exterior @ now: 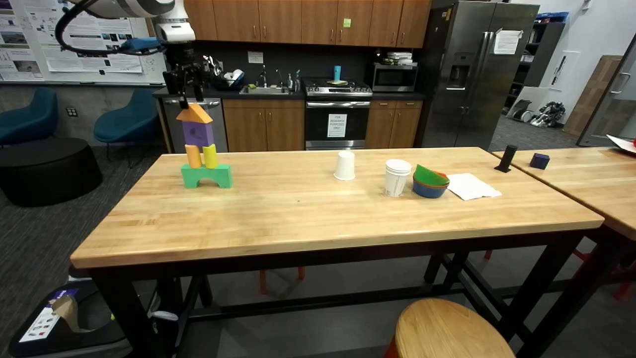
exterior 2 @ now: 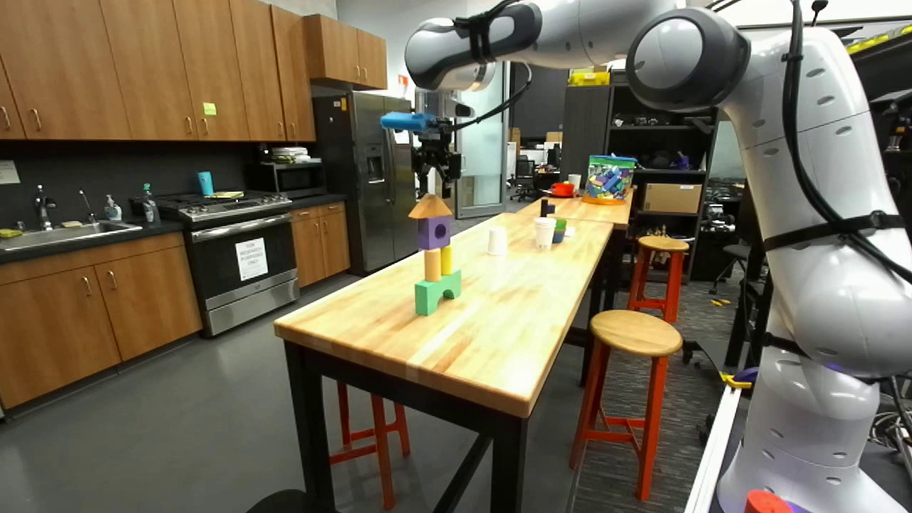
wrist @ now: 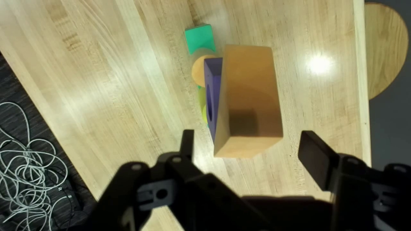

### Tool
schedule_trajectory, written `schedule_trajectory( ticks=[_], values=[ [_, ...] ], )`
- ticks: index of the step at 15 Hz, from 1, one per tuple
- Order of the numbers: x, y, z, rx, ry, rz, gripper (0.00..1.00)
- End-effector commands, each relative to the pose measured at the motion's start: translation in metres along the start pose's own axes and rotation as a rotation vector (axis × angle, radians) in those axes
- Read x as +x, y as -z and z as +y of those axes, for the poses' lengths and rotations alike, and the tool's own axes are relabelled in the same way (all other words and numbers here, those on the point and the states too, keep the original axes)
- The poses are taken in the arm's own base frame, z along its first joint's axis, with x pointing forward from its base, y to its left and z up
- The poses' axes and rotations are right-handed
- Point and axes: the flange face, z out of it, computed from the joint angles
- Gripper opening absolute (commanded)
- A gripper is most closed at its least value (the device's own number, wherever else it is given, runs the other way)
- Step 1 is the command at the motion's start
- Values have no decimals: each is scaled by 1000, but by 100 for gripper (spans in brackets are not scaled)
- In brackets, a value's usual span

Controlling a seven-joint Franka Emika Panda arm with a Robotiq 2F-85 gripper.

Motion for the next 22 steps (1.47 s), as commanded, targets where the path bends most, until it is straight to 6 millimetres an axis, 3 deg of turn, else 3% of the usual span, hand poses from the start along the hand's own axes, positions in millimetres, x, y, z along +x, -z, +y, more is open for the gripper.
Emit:
schedule_trajectory(
  ticks=[1, 6, 11, 15, 22],
  values=[
    [0, 10, 4, 13, 9, 4, 100],
    [3, 57, 19, 77, 22, 26, 100],
    [14, 103, 50, 76, 69, 85, 100],
    [28, 103, 74, 12, 85, 121, 100],
    [48, 74, 105, -57, 54, 123, 100]
  ],
)
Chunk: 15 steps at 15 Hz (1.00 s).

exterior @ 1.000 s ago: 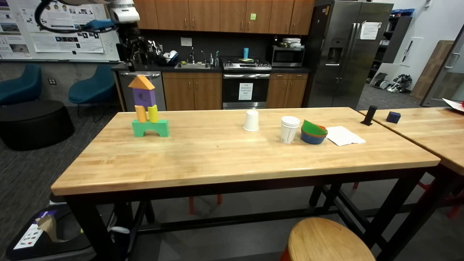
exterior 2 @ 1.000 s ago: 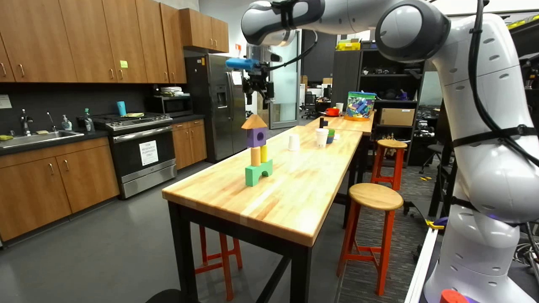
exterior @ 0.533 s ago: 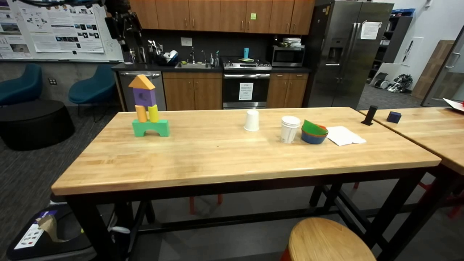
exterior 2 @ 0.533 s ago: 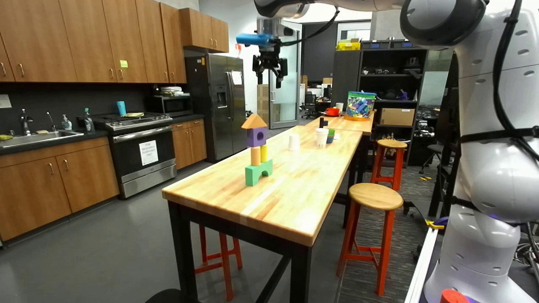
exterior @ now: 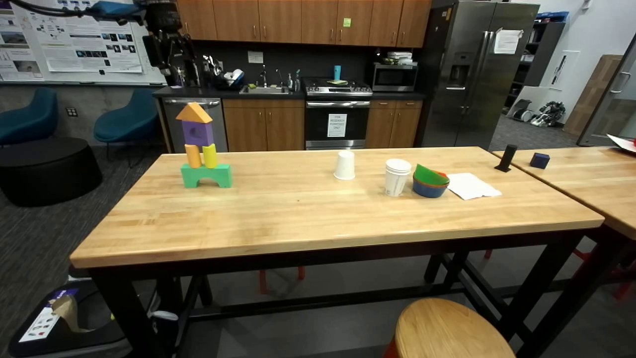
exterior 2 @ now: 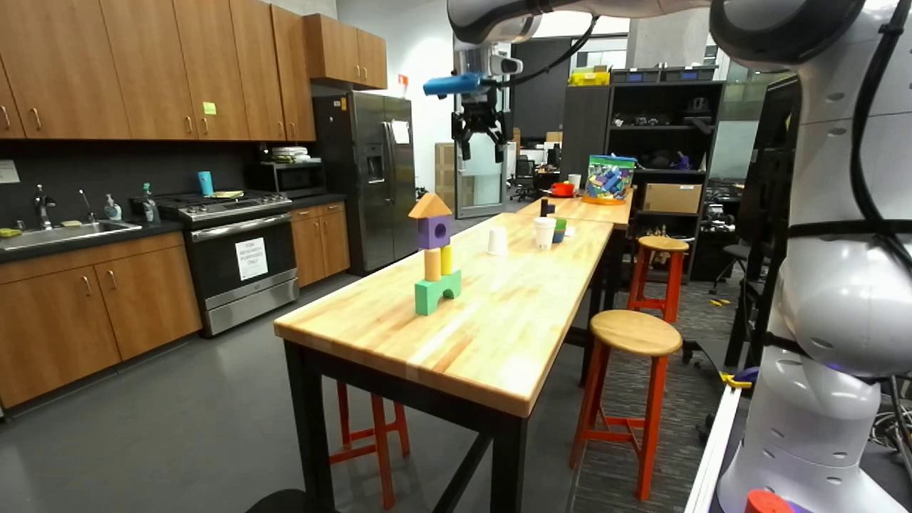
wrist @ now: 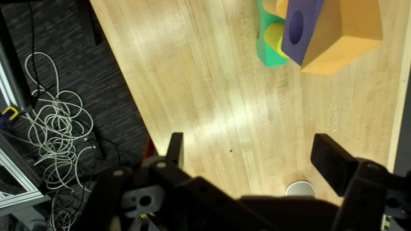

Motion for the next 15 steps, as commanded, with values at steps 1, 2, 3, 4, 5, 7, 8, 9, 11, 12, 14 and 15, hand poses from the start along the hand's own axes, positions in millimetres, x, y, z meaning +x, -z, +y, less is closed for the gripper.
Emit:
schedule_trajectory(
  ticks=[1, 2, 3, 4, 5, 7, 8, 9, 11, 12, 14, 15],
  values=[
    [7, -6, 26, -3, -12, 13, 100],
    [9, -7, 31, 2, -14, 18, 100],
    [13, -8, 37, 5, -16, 20, 100],
    [14, -9, 42, 11, -15, 24, 100],
    [15, -10, 47, 16, -13, 27, 100],
    [16, -13, 57, 33, 5, 40, 100],
    [15, -16, 61, 35, 7, 44, 100],
    [15, -20, 65, 37, 9, 45, 100],
    [14, -26, 73, 36, 8, 44, 100],
    [14, -31, 77, 32, 15, 40, 100],
    [14, -38, 84, 30, 15, 43, 100],
    [15, -40, 87, 29, 13, 46, 100]
  ],
)
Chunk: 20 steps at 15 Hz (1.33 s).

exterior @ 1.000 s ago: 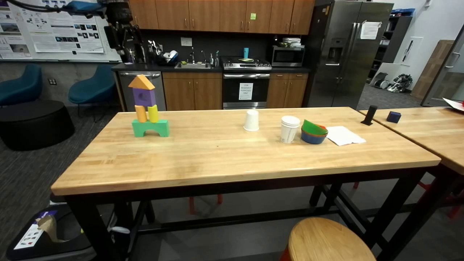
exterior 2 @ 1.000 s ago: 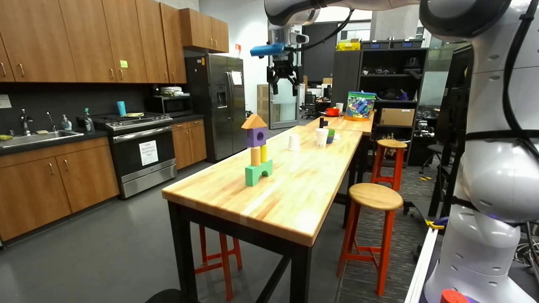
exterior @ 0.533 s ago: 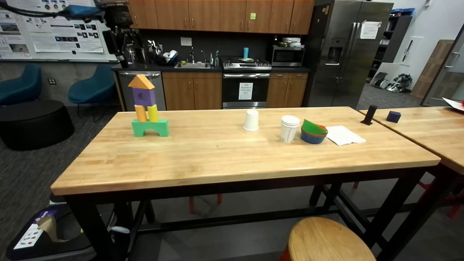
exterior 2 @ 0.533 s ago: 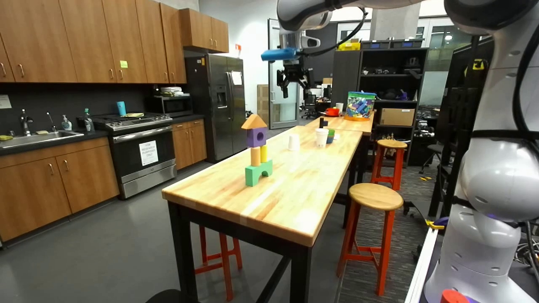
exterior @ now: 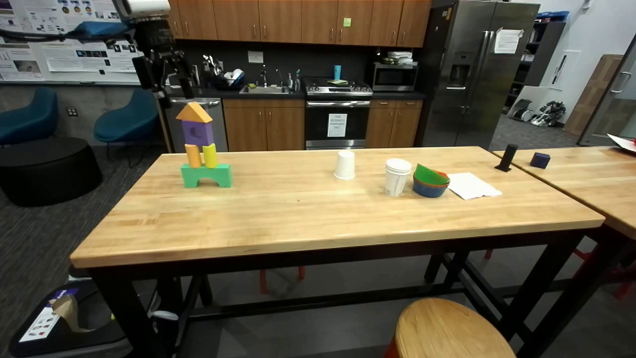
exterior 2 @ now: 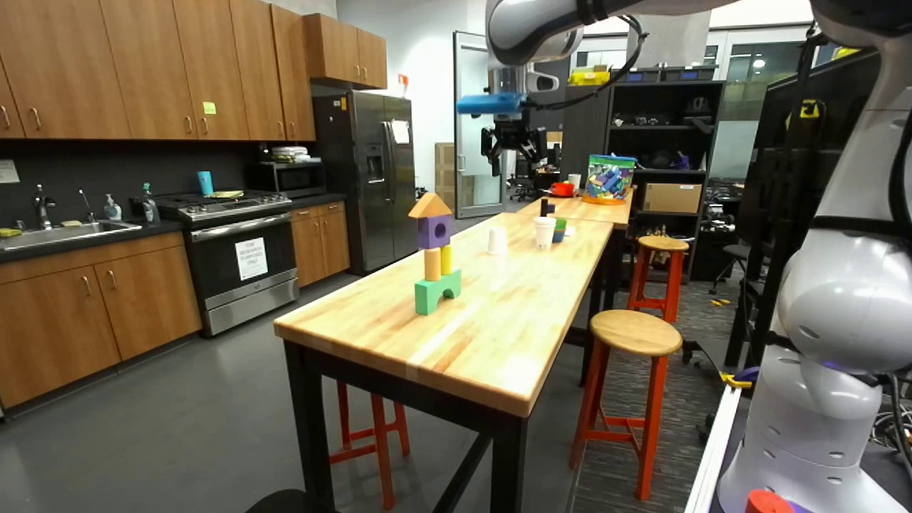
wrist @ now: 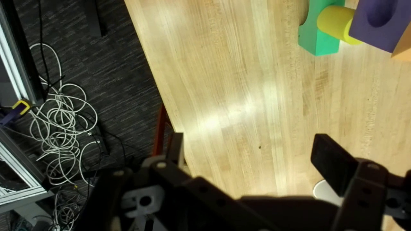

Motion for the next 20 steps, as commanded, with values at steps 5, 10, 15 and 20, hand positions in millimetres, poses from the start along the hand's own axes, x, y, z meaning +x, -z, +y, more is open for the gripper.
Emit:
schedule_trajectory(
  ticks=[5, 10, 15, 20],
  values=[
    [4, -11, 11, -10, -8, -1, 100],
    [1, -12, 10, -12, -2, 0, 100],
    [1, -12, 10, -13, -2, 0, 100],
    [1, -12, 10, -13, -2, 0, 100]
  ],
)
